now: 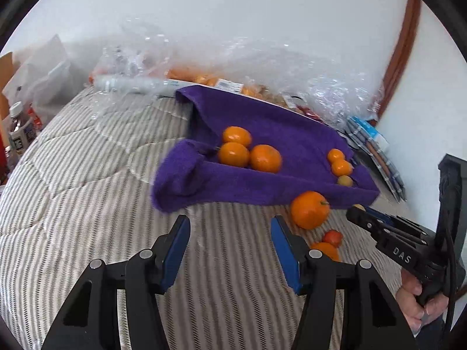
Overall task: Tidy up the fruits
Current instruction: 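Close the right tool on the small red tomato while the left tool grasps an orange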
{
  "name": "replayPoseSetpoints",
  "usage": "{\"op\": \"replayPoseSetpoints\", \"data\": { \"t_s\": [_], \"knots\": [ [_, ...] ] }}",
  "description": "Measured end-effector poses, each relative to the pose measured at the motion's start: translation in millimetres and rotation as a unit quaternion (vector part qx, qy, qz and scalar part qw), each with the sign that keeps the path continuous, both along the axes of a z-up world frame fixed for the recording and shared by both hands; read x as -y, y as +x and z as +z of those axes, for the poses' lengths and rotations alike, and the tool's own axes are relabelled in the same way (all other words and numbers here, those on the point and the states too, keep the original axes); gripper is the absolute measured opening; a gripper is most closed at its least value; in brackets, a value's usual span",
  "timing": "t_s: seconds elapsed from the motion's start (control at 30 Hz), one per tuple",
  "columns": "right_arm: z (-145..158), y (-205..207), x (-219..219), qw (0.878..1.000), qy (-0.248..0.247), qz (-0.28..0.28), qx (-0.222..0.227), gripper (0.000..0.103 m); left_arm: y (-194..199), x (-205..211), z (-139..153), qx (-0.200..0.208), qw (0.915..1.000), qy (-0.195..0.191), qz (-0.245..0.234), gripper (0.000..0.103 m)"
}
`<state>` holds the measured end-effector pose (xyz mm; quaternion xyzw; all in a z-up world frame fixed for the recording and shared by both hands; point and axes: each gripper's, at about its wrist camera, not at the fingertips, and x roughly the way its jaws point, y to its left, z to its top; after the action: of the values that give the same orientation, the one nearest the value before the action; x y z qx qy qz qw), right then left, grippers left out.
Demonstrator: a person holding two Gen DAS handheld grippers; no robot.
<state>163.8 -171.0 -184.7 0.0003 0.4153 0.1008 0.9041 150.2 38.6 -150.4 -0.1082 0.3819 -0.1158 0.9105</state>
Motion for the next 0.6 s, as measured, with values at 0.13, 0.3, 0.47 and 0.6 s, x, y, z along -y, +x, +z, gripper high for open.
{"op": "replayPoseSetpoints", "data": {
  "t_s": [0.13, 0.3, 0.47, 0.6],
  "knots": [
    [12, -16, 25, 1.0, -0.004, -0.022, 0.011, 0.025, -7, 21, 0, -0.017, 0.9977, -0.038, -0.054, 0.058],
    [18, -19, 53, 0.998, -0.013, -0.05, 0.019, 0.025, -9, 60, -6, -0.036, 0.9948, -0.002, -0.095, 0.061],
    [20, 0, 63, 0.998, -0.004, -0.049, 0.03, 0.025, -1, 72, -13, -0.053, 0.9936, 0.011, -0.099, 0.039],
    [20, 25, 65, 0.998, 0.003, -0.046, 0.035, 0.025, 9, 42, -3, -0.045, 0.9975, -0.008, -0.053, 0.038]
  ]
}}
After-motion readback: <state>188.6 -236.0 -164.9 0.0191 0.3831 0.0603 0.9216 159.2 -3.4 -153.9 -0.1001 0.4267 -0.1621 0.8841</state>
